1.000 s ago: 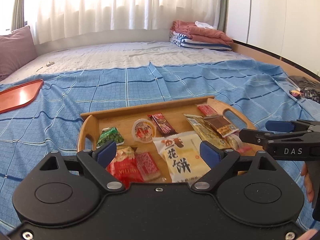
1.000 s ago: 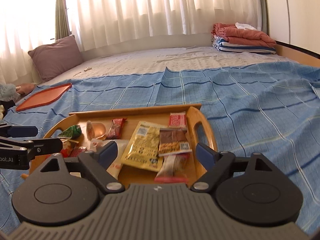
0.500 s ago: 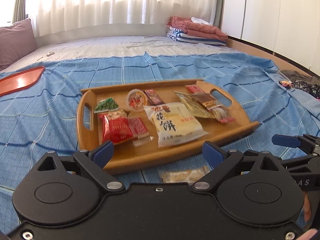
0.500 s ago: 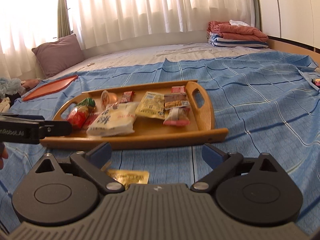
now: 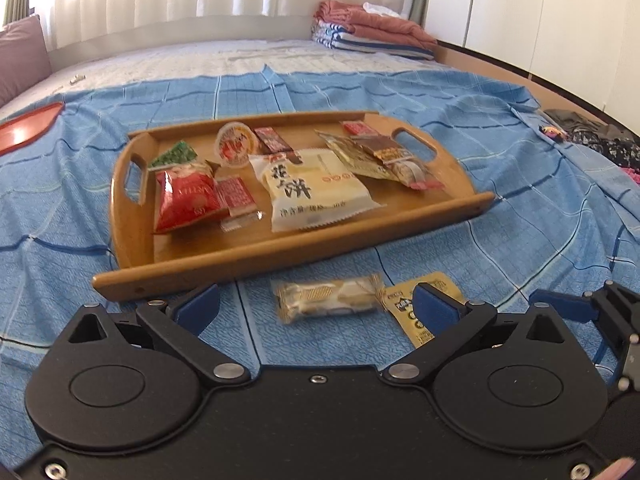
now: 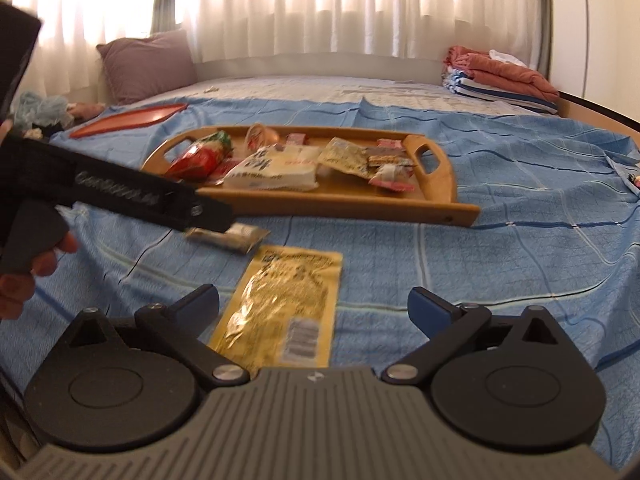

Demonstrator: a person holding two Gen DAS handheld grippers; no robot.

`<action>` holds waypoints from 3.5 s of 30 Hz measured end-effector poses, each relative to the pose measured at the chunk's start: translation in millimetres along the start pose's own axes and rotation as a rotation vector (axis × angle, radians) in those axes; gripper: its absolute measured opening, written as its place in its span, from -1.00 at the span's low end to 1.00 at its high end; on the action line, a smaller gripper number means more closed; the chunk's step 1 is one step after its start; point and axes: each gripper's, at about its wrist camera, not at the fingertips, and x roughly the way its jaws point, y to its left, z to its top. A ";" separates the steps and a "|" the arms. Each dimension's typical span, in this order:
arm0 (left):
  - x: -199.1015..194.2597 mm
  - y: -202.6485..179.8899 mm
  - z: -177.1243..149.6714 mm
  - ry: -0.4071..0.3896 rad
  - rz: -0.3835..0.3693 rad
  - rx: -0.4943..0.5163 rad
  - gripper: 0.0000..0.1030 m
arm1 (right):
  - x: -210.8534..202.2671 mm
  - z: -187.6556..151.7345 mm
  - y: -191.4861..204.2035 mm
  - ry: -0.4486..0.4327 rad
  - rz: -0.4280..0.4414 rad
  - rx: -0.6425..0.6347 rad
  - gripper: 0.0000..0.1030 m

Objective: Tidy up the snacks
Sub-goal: 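Move both tools back toward the pastry and yellow packet on the cover, then grasp the wrapped pastry with the left gripper while the right grasps the yellow packet, then lift and carry the pastry and yellow packet over the wooden tray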

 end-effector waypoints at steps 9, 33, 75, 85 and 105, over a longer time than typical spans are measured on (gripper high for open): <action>19.0 -5.7 -1.7 0.047 -0.011 -0.030 1.00 | 7.5 -15.0 18.5 0.012 0.021 -0.019 1.00; 53.4 -13.7 8.6 0.141 0.040 -0.083 0.97 | 6.0 -29.7 31.5 -0.040 -0.044 -0.026 1.00; -18.6 23.3 -6.4 0.018 0.130 -0.122 0.01 | 19.4 -2.0 22.7 0.043 -0.038 0.068 0.77; -22.5 23.8 -5.5 0.013 0.121 -0.124 0.01 | 16.0 4.0 13.2 0.040 -0.043 0.106 0.29; -32.1 30.8 7.0 -0.032 0.123 -0.126 0.00 | -2.6 32.0 -2.1 -0.025 -0.065 0.145 -0.40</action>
